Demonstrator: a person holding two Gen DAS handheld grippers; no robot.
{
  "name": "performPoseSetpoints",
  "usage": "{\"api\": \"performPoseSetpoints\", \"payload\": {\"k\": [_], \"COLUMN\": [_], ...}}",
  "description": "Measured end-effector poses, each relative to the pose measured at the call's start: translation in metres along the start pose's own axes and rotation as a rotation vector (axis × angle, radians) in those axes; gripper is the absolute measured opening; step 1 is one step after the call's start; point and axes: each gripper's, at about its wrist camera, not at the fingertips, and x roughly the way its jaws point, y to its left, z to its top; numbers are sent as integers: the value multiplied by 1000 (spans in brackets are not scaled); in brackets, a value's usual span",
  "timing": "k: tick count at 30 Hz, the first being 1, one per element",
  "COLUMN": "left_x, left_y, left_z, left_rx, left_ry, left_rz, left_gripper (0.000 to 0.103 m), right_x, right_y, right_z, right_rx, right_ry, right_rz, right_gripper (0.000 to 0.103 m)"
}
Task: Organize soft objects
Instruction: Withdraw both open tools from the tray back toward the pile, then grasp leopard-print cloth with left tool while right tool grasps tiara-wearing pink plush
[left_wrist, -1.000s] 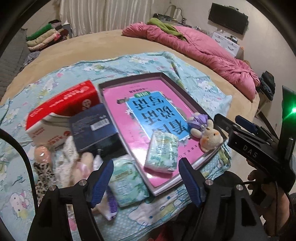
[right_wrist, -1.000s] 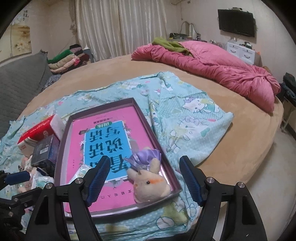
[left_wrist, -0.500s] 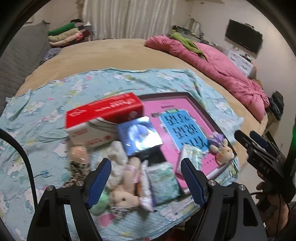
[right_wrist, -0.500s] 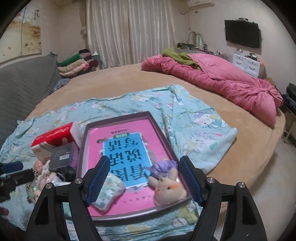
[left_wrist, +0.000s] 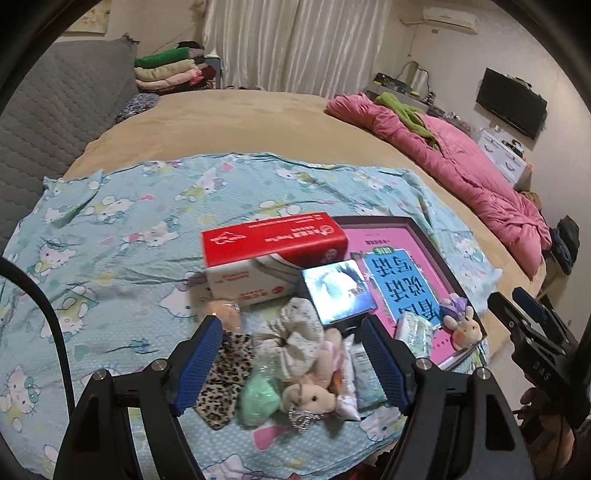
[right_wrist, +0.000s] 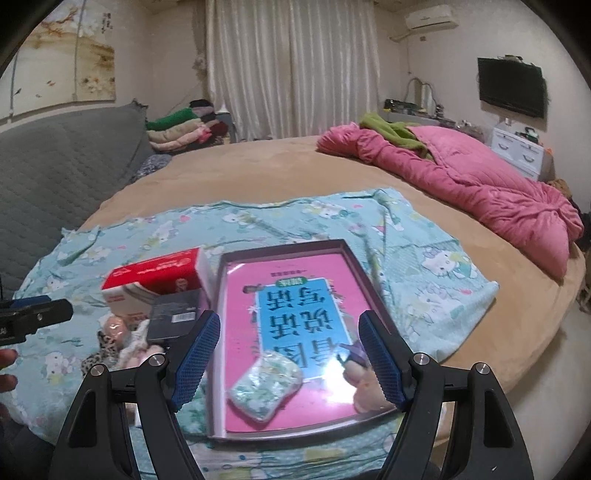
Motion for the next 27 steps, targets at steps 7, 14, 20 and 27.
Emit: {"api": "performPoseSetpoints", "payload": {"k": [7, 14, 20, 27], "left_x": [-8, -14, -13, -10], "left_y": [28, 56, 75, 91], "left_z": [-1, -4, -10, -16], "left_rx": [-50, -97, -128, -153], "left_ry": [-12, -22, -16, -5], "left_rz": [19, 44, 59, 74], "left_gripper": [77, 77, 77, 77], "right_x": [-10, -13, -12, -10], "right_y": [26, 51, 64, 76], "right_z": [3, 2, -1, -5], "right_rx": [-44, -93, -127, -165], "right_ry": [-9, -8, 7, 21], "right_rz": [51, 89, 101, 116], "right_gripper": [79, 79, 79, 79]}}
